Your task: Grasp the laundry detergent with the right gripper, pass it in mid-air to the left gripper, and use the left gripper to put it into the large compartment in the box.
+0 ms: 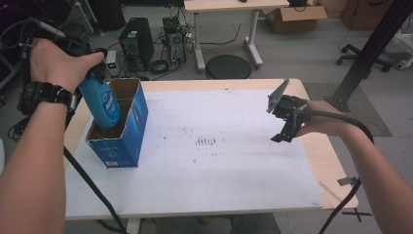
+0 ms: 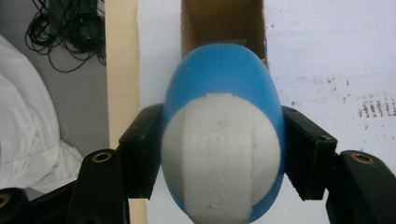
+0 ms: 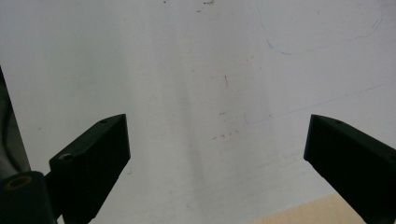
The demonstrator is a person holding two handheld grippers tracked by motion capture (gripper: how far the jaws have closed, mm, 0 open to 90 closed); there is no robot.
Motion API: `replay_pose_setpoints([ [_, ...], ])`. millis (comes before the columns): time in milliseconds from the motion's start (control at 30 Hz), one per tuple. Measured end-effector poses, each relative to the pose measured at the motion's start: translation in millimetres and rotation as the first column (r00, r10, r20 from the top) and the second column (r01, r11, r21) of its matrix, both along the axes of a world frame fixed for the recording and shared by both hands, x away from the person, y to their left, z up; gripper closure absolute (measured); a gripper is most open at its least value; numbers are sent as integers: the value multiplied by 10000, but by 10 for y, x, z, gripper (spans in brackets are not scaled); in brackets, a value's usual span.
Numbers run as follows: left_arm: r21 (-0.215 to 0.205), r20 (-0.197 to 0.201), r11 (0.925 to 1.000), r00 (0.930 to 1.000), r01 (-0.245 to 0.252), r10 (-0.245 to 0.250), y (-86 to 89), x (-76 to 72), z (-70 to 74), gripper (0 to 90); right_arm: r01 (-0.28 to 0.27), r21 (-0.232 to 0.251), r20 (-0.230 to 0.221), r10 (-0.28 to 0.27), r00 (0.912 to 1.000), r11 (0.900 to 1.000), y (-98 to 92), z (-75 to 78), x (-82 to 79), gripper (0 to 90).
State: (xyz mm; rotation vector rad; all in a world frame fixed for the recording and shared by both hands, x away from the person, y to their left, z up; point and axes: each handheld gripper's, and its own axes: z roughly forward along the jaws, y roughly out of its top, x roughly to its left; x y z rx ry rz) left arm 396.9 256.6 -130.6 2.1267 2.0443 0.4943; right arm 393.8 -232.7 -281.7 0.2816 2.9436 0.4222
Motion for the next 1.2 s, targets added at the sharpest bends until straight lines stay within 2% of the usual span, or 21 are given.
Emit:
replay_pose_setpoints([
  [33,-4,-59,10000,10000,-19,19,9,14,-72,383,-3,4,-8,3,10000,10000,5,-7,-3,69],
  [100,-17,-82,10000,10000,-23,23,14,21,-110,384,-10,-38,7,10,10000,10000,7,-11,-3,69],
  [133,-46,-159,10000,9999,-19,19,27,34,-190,384,-36,-55,-7,36,10000,10000,7,-14,-3,69],
  [167,-46,-159,10000,9999,-19,19,27,34,-190,384,-36,-55,-7,36,10000,10000,7,-14,-3,69],
  [300,-152,-342,9999,9994,-33,28,66,52,-345,384,-12,-57,-33,12,10000,10000,6,-30,-3,69],
  [333,-179,-442,9998,9990,-21,13,79,59,-424,384,7,-102,-73,-7,10000,9999,9,-43,-5,69],
  [400,-195,-457,9998,9990,-26,17,87,62,-462,384,8,-124,-99,-9,10000,9999,11,-51,-4,69],
  [600,-272,-696,9996,9976,-40,21,115,84,-717,384,-23,-136,-213,20,9998,9999,46,-115,9,69],
  [633,-272,-696,9996,9976,-40,21,115,84,-717,384,-23,-136,-213,20,9998,9999,46,-115,9,69],
  [833,-393,-962,9992,9954,14,-52,111,109,-921,384,-66,-220,-289,59,9996,9997,88,-151,20,69],
  [1200,-353,-1268,9994,9919,52,-96,88,127,-1174,384,-95,-193,-337,88,9994,9998,115,-173,22,68],
])
